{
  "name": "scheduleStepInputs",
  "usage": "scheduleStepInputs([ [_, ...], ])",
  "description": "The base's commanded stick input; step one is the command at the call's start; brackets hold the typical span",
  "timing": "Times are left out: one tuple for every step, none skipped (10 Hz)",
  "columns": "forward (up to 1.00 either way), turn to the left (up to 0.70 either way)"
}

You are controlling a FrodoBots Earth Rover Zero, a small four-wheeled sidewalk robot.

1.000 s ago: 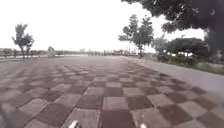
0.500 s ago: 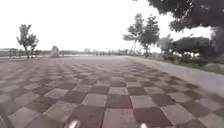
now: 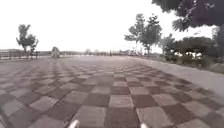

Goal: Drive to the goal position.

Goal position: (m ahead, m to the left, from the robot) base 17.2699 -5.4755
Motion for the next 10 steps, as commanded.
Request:
scheduleStepInputs([
  [0.70, 0.01],
  [0.70, 0.00],
  [0.70, 0.00],
  [0.70, 0.00],
  [0.70, 0.00],
  [0.70, 0.00],
  [0.70, 0.00],
  [0.70, 0.00],
  [0.70, 0.00],
  [0.70, 0.00],
])
